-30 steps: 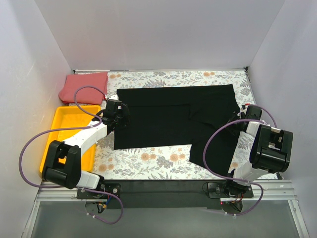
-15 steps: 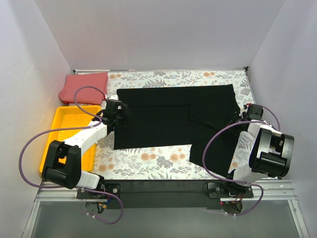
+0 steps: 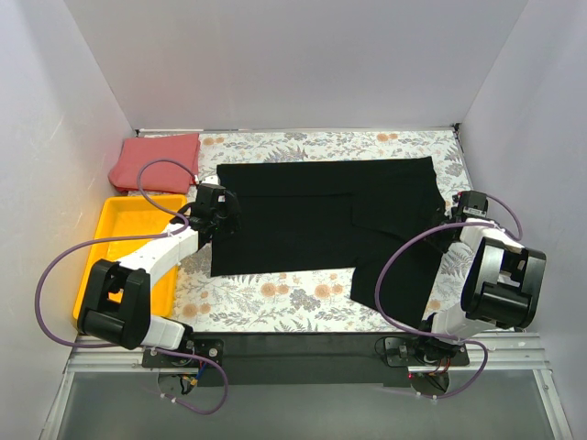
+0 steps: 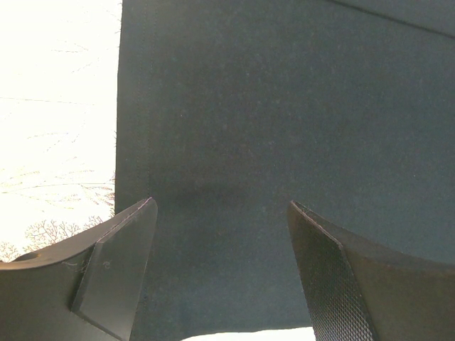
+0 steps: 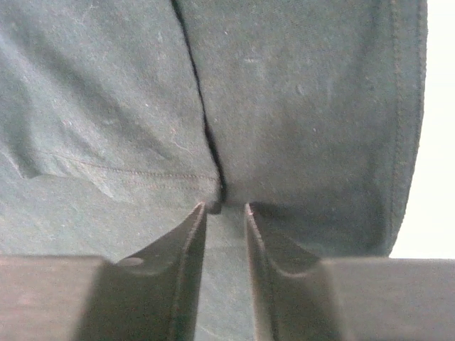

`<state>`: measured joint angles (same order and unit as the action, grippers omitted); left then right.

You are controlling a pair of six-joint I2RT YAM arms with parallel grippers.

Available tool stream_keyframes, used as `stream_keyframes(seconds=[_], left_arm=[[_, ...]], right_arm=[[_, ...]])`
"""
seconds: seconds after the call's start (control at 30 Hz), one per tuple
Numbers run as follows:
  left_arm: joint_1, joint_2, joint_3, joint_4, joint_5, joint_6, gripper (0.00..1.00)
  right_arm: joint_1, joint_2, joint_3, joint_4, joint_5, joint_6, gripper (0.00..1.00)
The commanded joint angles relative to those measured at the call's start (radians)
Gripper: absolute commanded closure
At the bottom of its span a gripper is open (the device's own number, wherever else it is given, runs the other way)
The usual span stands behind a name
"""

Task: Fold and stack the t-shirts
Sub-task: Fold the tshirt

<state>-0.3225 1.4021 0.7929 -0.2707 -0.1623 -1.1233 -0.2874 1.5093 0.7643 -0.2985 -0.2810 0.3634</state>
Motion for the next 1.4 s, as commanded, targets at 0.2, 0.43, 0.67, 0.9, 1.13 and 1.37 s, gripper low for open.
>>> stream_keyframes(seconds=[0.2,0.43,0.67,0.9,1.13,1.37], left_arm=[[0.0,0.064,0.077,-0.036,-0.019,-0.056,0.27],[0.008,0.207,0.172,-0.082,-0.032,-0.104,0.27],[0.031,0.395,0.327,-0.127,-0.062,-0.115,0.28],[0.056,0.569,0.499,-0.196,-0.08,-0.119,0.28],[0.096,0.704,0.701,-0.28,-0.101,-0.116,0.28],[0.091,0.517,0.668,-0.358,-0.111,-0.138,0.26]], right_arm=[[0.099,-0.089,0.112,-0.025,0.118,-0.029,0.6],[0.2,-0.003,0.179,0.036,0.123,-0.049,0.6],[0.218,0.129,0.248,0.09,0.118,-0.069,0.6],[0.218,0.296,0.34,0.107,0.092,-0.06,0.6],[0.218,0.404,0.467,0.101,0.069,-0.053,0.6],[0.218,0.248,0.504,0.0,0.103,-0.064,0.47]])
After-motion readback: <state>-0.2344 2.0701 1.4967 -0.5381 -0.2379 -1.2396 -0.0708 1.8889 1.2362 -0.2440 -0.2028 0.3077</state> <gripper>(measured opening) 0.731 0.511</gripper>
